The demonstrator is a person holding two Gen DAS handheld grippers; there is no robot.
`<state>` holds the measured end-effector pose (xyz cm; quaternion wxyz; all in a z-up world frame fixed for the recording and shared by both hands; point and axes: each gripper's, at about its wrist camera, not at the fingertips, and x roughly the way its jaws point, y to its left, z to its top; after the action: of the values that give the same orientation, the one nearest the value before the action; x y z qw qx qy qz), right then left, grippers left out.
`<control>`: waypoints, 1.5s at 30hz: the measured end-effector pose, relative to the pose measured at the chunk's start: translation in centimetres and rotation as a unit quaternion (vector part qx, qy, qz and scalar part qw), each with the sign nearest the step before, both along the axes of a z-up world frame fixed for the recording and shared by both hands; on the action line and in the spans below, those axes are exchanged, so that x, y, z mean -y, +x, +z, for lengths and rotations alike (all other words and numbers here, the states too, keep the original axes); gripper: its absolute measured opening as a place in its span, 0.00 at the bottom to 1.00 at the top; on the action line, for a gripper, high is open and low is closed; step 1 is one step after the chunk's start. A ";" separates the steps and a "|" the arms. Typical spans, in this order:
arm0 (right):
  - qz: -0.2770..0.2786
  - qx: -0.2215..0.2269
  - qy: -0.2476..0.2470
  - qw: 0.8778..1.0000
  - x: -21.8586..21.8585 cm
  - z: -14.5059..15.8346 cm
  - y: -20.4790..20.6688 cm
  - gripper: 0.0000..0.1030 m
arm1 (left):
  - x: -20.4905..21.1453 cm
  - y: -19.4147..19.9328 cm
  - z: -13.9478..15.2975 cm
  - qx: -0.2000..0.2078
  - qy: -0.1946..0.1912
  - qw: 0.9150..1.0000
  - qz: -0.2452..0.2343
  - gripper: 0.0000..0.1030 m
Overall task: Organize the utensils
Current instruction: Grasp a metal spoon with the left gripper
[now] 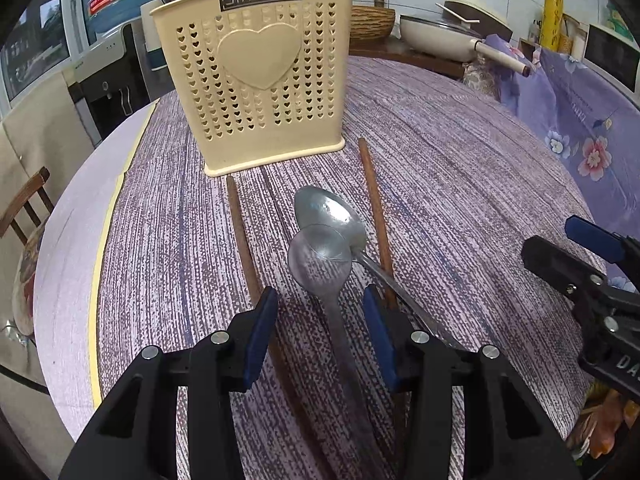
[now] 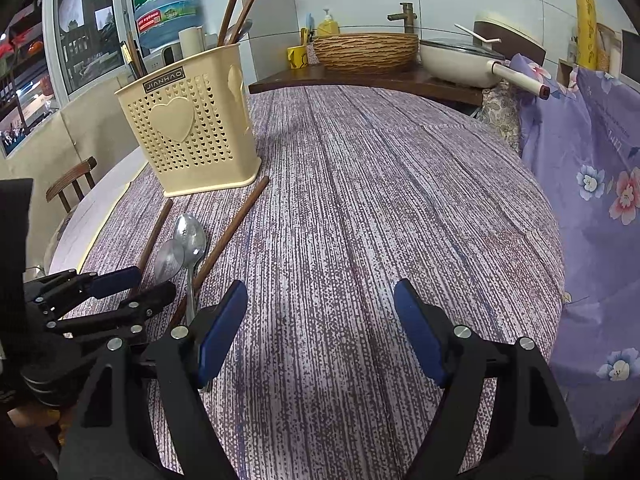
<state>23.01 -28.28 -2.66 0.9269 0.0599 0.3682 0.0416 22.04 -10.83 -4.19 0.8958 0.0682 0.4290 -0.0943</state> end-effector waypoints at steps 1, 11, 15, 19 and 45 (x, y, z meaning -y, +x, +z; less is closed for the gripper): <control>-0.001 0.000 0.001 1.000 0.1 0.0 0.0 0.73 | 0.1 0.1 -0.1 -0.002 -0.001 1.000 0.000 0.43; -0.004 -0.007 0.008 1.000 0.3 -0.5 0.1 0.73 | 0.2 1.8 0.1 -0.009 0.000 1.000 0.000 0.41; -0.005 -0.011 0.010 1.000 0.2 -0.7 0.2 0.73 | 0.3 1.9 0.1 -0.008 0.004 1.000 -0.004 0.36; -0.002 -0.012 0.010 1.000 -0.1 -0.8 0.3 0.73 | 0.5 1.8 0.1 -0.004 0.011 1.000 -0.006 0.35; 0.019 -0.075 -0.005 0.997 -7.6 -1.1 11.2 0.47 | -6.0 1.0 4.3 0.045 -0.083 0.993 0.066 0.35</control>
<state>34.23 -20.68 -3.76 0.8962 0.0511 0.4376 0.0530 23.03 -4.82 0.11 0.9211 -0.0305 0.3823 -0.0667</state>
